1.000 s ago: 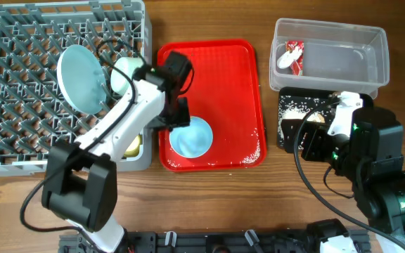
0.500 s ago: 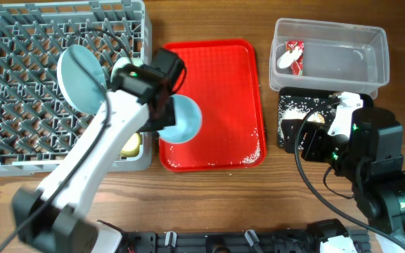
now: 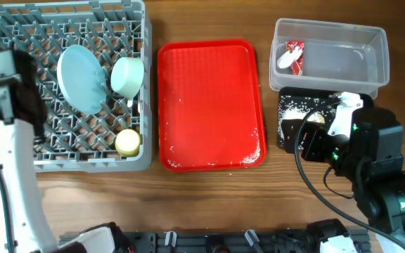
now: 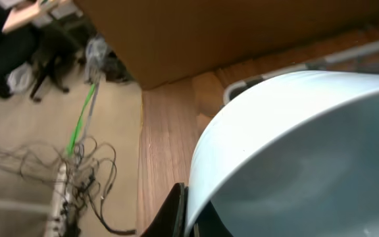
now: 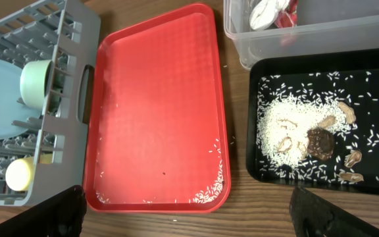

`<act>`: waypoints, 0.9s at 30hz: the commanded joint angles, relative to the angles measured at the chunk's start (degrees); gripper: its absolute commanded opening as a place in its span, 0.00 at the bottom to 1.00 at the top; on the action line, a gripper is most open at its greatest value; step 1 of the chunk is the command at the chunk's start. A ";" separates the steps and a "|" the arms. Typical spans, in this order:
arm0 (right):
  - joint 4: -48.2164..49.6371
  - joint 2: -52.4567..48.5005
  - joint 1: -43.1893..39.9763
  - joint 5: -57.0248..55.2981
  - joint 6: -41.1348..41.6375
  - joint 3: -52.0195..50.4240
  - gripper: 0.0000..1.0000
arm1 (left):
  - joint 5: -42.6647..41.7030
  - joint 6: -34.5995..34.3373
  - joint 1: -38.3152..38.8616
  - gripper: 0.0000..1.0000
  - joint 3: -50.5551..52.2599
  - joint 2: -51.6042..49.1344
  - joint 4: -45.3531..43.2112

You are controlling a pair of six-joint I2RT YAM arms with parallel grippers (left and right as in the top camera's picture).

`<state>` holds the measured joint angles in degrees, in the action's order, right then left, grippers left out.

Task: Sort waste into correct bins and load items into the dishwasher rack
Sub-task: 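Pass the blue bowl from the right gripper to the left gripper, then place the blue bowl into the dish rack with the left gripper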

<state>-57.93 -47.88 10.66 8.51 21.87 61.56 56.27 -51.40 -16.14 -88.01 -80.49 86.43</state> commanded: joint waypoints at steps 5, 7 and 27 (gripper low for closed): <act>0.20 -0.85 -0.24 -0.24 0.76 0.85 1.00 | 3.87 -1.36 -5.42 0.04 0.15 -17.40 -7.08; 0.09 -1.79 -0.24 -0.22 0.76 0.85 1.00 | 6.25 -1.33 -5.35 0.04 0.15 -21.64 -8.04; -1.44 -5.27 -0.24 -0.24 0.42 0.85 1.00 | 19.06 31.61 1.75 0.73 0.13 -34.01 -36.35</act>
<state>-59.35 -53.21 10.66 8.51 21.87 61.56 74.37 -21.34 -14.52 -87.66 -113.65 51.44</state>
